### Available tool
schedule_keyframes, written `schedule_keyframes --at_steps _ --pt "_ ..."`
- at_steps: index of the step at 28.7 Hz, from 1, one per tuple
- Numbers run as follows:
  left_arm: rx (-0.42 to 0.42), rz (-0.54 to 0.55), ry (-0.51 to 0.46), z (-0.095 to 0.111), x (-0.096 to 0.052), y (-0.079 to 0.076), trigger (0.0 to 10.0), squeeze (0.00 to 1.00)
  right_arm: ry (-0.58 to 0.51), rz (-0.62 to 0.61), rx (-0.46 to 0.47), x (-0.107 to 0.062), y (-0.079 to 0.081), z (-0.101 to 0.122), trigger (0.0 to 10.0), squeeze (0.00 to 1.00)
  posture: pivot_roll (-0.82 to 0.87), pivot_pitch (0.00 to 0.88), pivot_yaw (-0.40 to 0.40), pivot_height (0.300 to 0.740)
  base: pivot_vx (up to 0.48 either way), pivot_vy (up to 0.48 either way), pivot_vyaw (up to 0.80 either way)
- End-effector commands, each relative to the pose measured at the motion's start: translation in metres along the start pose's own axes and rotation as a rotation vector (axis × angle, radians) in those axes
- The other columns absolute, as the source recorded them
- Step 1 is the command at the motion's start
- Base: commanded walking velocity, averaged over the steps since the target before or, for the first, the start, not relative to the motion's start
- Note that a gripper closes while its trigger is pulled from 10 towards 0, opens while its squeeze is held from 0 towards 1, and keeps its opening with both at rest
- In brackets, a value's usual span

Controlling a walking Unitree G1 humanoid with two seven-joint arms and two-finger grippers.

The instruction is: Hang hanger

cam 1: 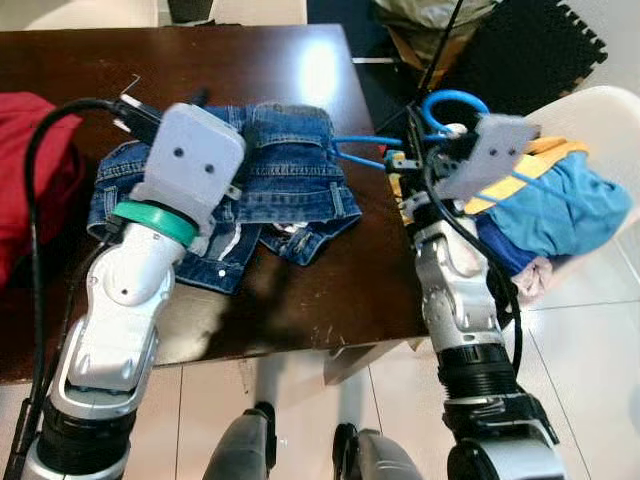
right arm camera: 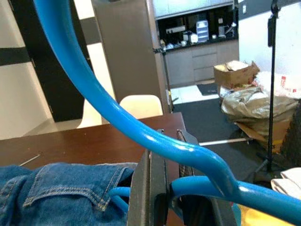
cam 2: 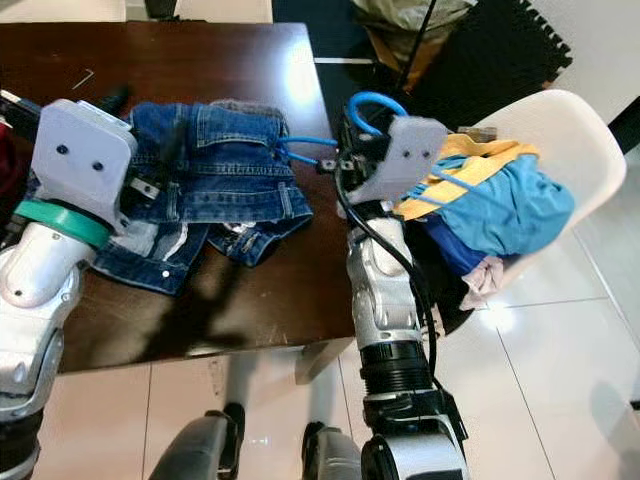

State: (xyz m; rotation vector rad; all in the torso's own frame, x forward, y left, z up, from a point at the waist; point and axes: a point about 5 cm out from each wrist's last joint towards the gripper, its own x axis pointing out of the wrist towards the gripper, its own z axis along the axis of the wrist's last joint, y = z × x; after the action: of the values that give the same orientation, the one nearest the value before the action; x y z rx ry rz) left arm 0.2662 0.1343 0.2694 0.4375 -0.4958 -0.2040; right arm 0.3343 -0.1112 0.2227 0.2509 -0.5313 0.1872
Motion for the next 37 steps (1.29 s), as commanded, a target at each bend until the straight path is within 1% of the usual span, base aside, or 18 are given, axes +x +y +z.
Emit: schedule_keyframes --at_steps 1,3,4,5,7,9,14,17,18,25,37 --pt "-0.020 -0.014 0.041 -0.007 -0.006 -0.009 10.0 0.00 0.006 0.020 -0.007 -0.006 0.006 -0.002 10.0 0.00 0.17 0.071 0.033 0.740 0.000 0.000 0.00" --pt "-0.023 0.041 0.063 -0.015 -0.010 -0.008 10.0 0.00 0.019 0.024 -0.010 -0.010 0.006 -0.006 10.0 0.00 0.17 0.062 0.033 0.740 0.000 0.000 0.00" --pt "-0.034 0.088 0.081 -0.020 -0.011 -0.007 10.0 0.00 0.029 0.021 -0.008 -0.013 0.006 -0.009 10.0 0.00 0.17 0.040 0.032 0.740 0.000 0.000 0.00" --pt "-0.034 0.088 0.081 -0.020 -0.011 -0.007 10.0 0.00 0.029 0.021 -0.008 -0.013 0.006 -0.009 10.0 0.00 0.17 0.040 0.032 0.740 0.000 0.000 0.00" --pt "-0.053 0.155 0.118 -0.029 -0.013 -0.004 10.0 0.00 0.042 0.014 -0.005 -0.015 0.005 -0.012 10.0 0.00 0.17 0.029 0.028 0.740 0.000 0.000 0.00" --pt "-0.056 0.176 0.137 -0.035 -0.013 -0.003 10.0 0.00 0.052 0.022 -0.003 -0.013 0.006 -0.014 10.0 0.00 0.17 0.022 0.023 0.740 0.000 0.000 0.00" --pt "-0.056 0.200 0.152 -0.039 -0.011 0.001 10.0 0.00 0.058 0.036 -0.003 -0.010 0.009 -0.014 10.0 0.00 0.17 0.021 0.020 0.740 0.000 0.000 0.00" --pt "-0.055 0.232 0.167 -0.042 -0.009 0.007 10.0 0.00 0.072 0.051 0.000 -0.009 0.014 -0.015 10.0 0.00 0.17 0.030 0.016 0.740 -0.327 0.000 0.00" --pt "-0.051 0.246 0.170 -0.044 -0.008 0.009 10.0 0.00 0.089 0.061 0.005 -0.011 0.018 -0.018 10.0 0.00 0.17 0.030 0.015 0.740 -0.368 0.000 0.00" --pt "-0.059 0.257 0.166 -0.045 -0.007 0.007 10.0 0.00 0.100 0.068 0.011 -0.014 0.021 -0.019 10.0 0.00 0.16 0.035 0.010 0.740 -0.369 0.000 0.00" --pt "-0.068 0.261 0.167 -0.048 -0.003 0.005 10.0 0.00 0.115 0.058 0.003 -0.016 0.018 -0.020 10.0 0.00 0.14 0.033 0.013 0.740 -0.383 0.000 0.00"
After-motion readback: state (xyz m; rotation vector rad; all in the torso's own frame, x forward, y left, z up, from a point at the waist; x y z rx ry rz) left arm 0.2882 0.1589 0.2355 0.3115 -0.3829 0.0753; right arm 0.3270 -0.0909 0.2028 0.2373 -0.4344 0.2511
